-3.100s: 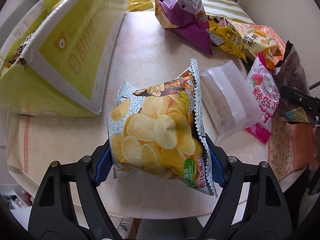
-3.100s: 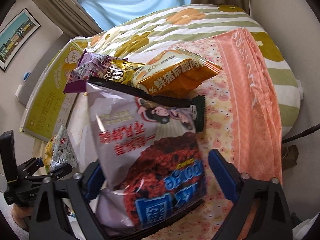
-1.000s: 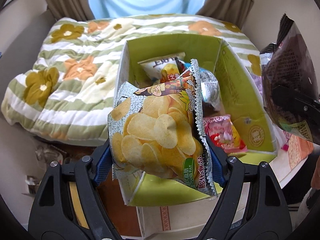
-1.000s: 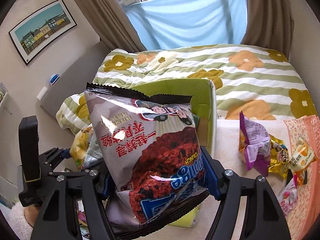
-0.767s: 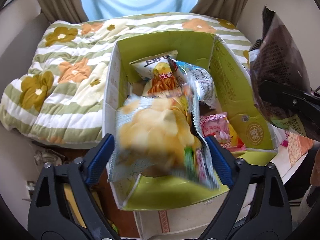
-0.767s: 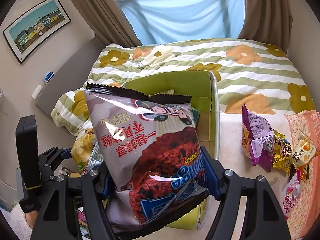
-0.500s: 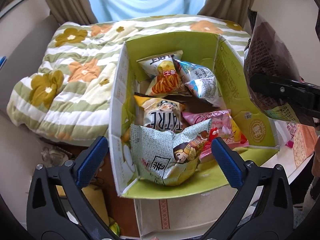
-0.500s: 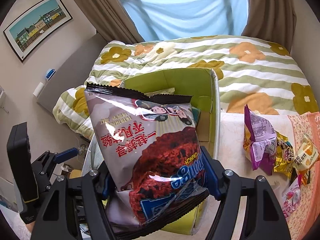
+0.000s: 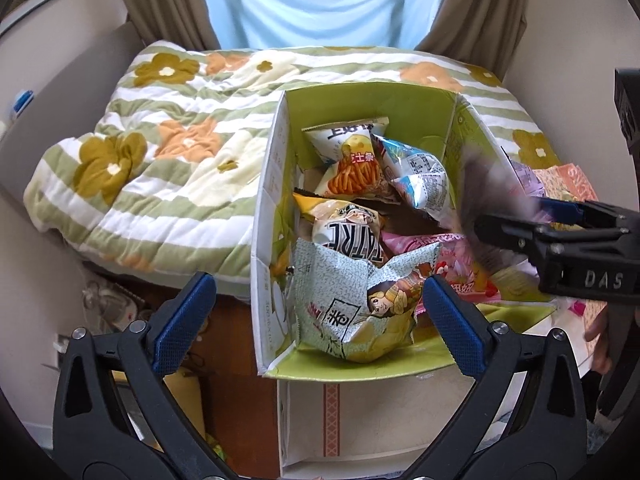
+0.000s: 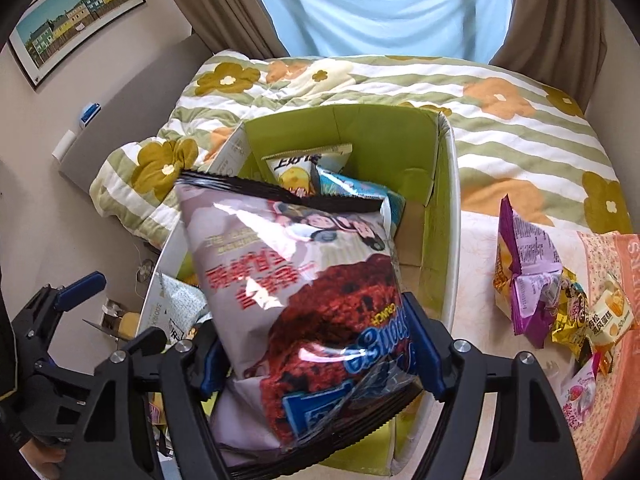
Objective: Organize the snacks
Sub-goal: 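Open the left gripper over the box while the right drops the cookie bag in, then move both grippers back to the remaining snacks on the table, then grasp the white pouch with the left gripper while the right grasps the pink strawberry bag, then carry both bags over the green box and open the left gripper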
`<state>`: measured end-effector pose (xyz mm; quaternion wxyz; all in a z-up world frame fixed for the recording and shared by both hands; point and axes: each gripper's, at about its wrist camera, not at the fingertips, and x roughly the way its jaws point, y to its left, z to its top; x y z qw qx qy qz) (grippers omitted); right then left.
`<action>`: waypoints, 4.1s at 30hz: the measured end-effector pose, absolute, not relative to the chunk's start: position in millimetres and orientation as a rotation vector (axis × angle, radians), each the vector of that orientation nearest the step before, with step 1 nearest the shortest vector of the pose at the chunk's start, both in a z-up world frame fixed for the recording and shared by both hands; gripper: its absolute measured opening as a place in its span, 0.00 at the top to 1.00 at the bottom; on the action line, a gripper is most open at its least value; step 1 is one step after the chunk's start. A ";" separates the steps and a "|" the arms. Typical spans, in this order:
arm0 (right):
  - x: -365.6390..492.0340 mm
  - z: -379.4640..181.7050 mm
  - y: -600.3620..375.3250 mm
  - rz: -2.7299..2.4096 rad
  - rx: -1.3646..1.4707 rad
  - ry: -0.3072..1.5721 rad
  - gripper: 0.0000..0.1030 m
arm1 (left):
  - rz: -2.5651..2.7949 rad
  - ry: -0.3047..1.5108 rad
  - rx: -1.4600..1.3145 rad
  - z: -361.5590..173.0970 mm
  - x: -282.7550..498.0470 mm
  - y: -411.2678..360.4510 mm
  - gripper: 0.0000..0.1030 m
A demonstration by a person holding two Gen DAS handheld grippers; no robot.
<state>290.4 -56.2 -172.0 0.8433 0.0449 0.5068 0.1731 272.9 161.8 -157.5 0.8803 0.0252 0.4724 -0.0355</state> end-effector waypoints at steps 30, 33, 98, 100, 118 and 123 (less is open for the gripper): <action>207.9 -131.9 -118.7 0.098 0.213 0.902 0.07 | -0.310 0.932 0.042 -137.8 264.2 118.6 0.01; 200.7 -123.4 -148.4 0.057 0.247 0.869 0.07 | -0.331 0.888 0.088 -126.7 252.4 91.3 0.01; 228.2 -304.9 -351.3 0.241 0.261 1.246 0.27 | -0.291 1.330 0.115 -316.3 255.1 -184.6 0.34; 229.6 -307.0 -346.7 0.239 0.243 1.249 0.27 | -0.289 1.331 0.119 -317.0 254.5 -182.8 0.34; 213.6 -292.8 -334.7 0.270 0.132 1.205 0.59 | -0.269 1.316 0.076 -294.2 234.8 -151.3 0.39; 201.2 -265.2 -343.2 0.276 0.117 1.152 0.59 | -0.282 1.266 0.023 -267.7 222.0 -141.2 0.39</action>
